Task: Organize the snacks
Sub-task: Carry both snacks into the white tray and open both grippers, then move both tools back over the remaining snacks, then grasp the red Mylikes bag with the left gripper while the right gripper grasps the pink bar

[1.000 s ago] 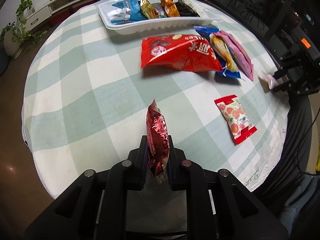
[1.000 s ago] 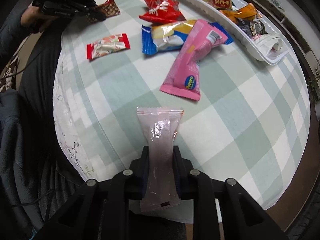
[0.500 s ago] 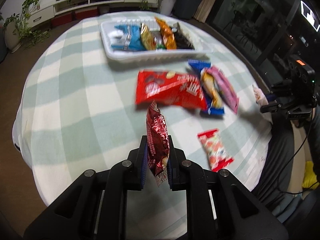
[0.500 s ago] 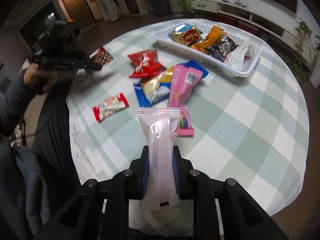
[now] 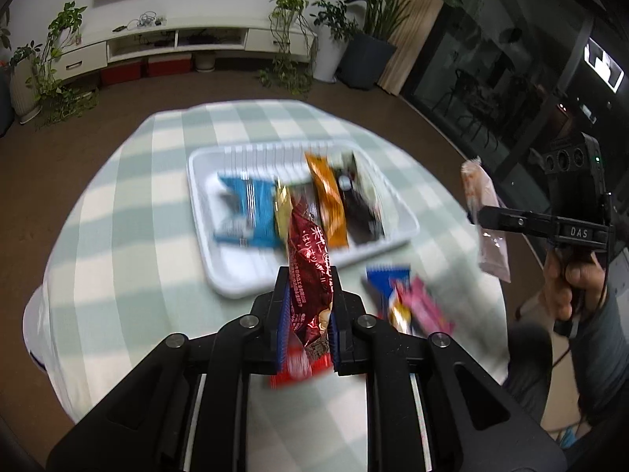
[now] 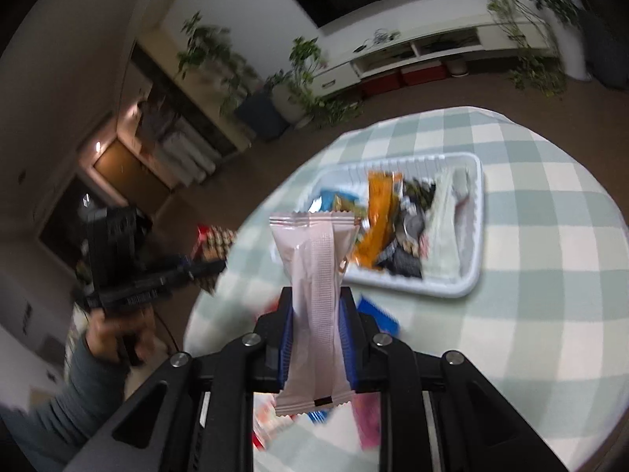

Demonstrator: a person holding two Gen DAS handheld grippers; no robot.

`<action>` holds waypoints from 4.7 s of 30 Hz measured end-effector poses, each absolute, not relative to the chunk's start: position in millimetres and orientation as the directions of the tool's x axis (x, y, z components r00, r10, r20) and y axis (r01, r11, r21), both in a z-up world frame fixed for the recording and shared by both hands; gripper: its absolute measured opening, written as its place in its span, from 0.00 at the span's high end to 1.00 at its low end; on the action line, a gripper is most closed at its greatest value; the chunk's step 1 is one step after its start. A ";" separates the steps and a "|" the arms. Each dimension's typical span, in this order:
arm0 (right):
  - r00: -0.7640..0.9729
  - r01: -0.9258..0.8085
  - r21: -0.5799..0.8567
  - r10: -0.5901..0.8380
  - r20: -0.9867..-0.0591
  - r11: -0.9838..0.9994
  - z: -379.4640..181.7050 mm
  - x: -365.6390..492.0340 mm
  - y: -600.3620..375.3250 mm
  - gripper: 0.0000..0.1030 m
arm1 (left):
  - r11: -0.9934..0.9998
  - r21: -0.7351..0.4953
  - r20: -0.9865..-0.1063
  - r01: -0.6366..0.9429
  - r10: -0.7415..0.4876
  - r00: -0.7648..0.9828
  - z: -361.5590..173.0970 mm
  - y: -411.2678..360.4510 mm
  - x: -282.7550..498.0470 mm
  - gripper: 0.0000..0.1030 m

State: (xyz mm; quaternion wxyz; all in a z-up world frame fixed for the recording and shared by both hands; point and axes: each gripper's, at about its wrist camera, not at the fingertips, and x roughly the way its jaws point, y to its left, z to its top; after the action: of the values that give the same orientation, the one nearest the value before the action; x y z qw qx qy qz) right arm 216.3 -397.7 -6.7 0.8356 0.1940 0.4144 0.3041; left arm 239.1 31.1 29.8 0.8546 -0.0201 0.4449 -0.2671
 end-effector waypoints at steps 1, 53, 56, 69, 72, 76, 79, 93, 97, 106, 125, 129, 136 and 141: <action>0.476 -0.334 0.598 0.678 -0.561 0.729 -4.6 228.3 -394.1 0.78 | 0.857 -0.277 -0.749 0.436 -0.476 0.461 31.7 29.5 250.2 0.86; 0.528 -0.253 0.315 0.403 -0.748 0.915 -38.3 329.3 -298.5 0.34 | 0.930 -0.203 -0.799 0.306 -0.338 0.498 -42.3 27.4 332.3 0.28; 0.534 -0.279 0.377 0.469 -0.704 0.883 -23.6 310.5 -308.4 0.18 | 0.920 -0.211 -0.771 0.330 -0.364 0.523 -28.8 31.6 311.3 0.16; 0.560 -0.286 0.413 0.501 -0.660 0.865 -36.7 169.5 -382.0 0.05 | 0.698 -0.002 -0.814 0.716 -0.417 0.404 -47.9 -16.7 181.4 0.00; 0.573 -0.271 0.382 0.467 -0.673 0.883 -48.8 146.8 -390.6 0.05 | 0.651 0.124 -0.814 0.749 -0.366 0.452 -56.2 -26.1 158.0 0.00; 0.573 -0.282 0.319 0.426 -0.700 0.905 -62.4 128.2 -387.1 0.05 | 0.623 0.135 -0.805 0.770 -0.384 0.452 -45.0 -31.8 150.3 0.00; 0.566 -0.315 0.291 0.425 -0.706 0.903 -69.5 122.5 -379.3 0.05 | 0.635 0.112 -0.827 0.765 -0.368 0.426 -36.9 -33.8 161.6 0.00; 0.508 -0.385 0.325 0.492 -0.707 0.864 -90.4 121.4 -372.2 0.05 | 0.243 0.280 -0.921 0.929 -0.206 0.332 -64.1 -88.1 188.0 0.01; 0.491 -0.372 0.355 0.506 -0.709 0.858 -96.1 125.7 -374.4 0.05 | 0.216 0.250 -0.940 0.944 -0.180 0.290 -79.4 -93.9 200.0 0.02; 0.464 -0.361 0.357 0.498 -0.733 0.861 -104.9 129.4 -371.9 0.05 | 0.268 0.110 -0.968 0.957 -0.191 0.164 -101.7 -93.7 209.9 0.38; 0.467 -0.357 0.263 0.415 -0.781 0.897 -109.1 131.4 -364.3 0.16 | 0.535 -0.085 -0.931 0.841 -0.344 0.124 -99.9 -45.5 217.3 0.67; 0.455 -0.369 0.217 0.379 -0.806 0.904 -109.6 137.4 -357.8 0.22 | 0.586 -0.152 -0.899 0.796 -0.416 0.134 -93.6 -21.7 212.2 0.67; 0.404 -0.386 0.156 0.319 -0.857 0.909 -116.4 155.6 -346.4 0.34 | 0.673 -0.278 -0.823 0.685 -0.535 0.192 -76.2 25.0 194.8 0.67; 0.394 -0.380 0.143 0.300 -0.869 0.914 -116.3 160.8 -346.9 0.52 | 0.718 -0.356 -0.774 0.598 -0.585 0.242 -66.9 57.3 177.6 0.67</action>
State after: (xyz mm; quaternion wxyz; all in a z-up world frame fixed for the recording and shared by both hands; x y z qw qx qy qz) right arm 160.8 -346.9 -116.3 0.8341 -0.0392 0.5112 0.2036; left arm 177.6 57.3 -66.9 0.7881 0.0066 0.4879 -0.3753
